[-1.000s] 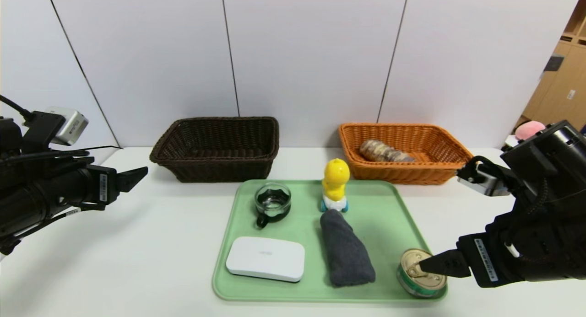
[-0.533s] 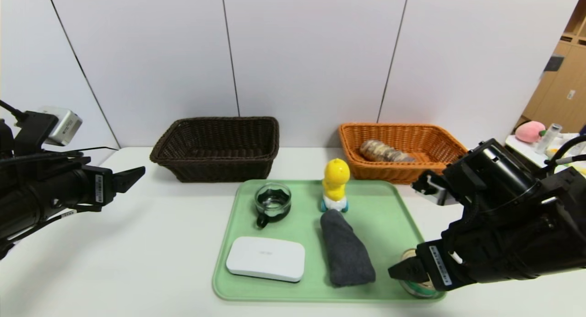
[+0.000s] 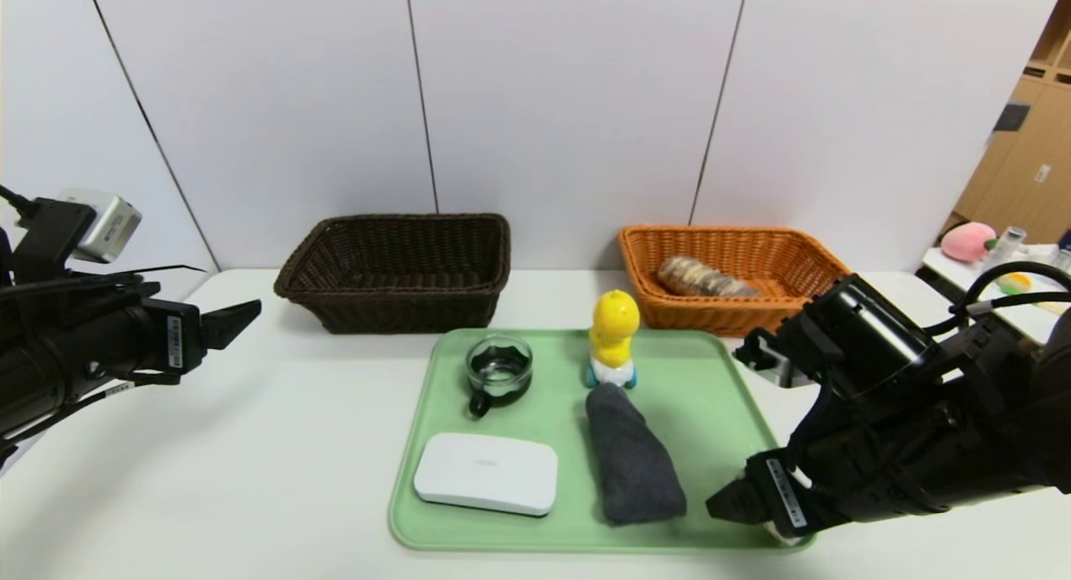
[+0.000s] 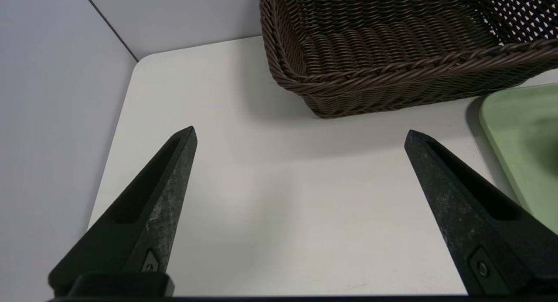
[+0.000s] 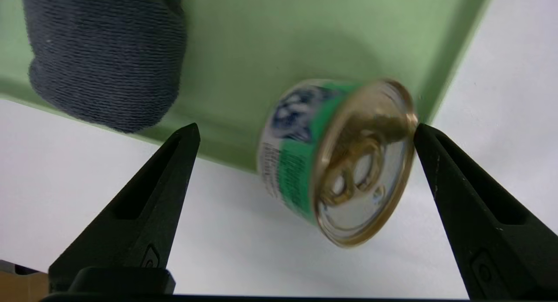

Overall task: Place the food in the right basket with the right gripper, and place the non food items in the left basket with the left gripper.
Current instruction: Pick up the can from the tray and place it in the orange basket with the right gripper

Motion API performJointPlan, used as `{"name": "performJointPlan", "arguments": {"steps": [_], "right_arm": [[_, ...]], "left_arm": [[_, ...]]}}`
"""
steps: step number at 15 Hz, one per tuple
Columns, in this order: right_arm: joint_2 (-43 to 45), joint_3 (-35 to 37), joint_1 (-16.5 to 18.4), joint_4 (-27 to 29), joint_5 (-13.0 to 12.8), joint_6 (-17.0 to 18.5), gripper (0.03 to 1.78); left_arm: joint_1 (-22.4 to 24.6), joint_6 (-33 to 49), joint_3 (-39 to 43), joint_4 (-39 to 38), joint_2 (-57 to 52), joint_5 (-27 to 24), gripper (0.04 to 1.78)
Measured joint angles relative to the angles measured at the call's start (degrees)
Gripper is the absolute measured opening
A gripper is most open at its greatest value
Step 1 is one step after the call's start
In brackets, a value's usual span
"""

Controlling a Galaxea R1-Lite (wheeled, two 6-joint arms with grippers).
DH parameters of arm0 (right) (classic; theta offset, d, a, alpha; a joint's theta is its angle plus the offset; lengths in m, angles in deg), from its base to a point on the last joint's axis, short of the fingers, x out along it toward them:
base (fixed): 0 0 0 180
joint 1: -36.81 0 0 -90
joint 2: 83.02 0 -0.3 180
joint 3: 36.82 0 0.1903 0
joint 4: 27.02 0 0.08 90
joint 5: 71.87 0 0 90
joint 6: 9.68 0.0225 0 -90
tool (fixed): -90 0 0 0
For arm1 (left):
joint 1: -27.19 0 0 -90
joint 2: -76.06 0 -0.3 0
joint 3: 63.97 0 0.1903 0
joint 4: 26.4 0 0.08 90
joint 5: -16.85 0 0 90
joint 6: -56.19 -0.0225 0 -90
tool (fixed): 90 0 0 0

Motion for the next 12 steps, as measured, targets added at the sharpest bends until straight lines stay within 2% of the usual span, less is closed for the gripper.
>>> {"name": "performJointPlan", "arguments": {"steps": [3, 12], "right_arm": [[0.0, -0.3, 0.1, -2.3, -0.1, -0.1, 1.7], [0.1, 0.2, -0.1, -2.4, -0.2, -0.1, 1.7]], "left_arm": [[0.0, 0.0, 0.0, 0.0, 0.0, 0.0, 1.69], [0.1, 0.2, 0.5, 0.0, -0.9, 0.0, 1.69]]}}
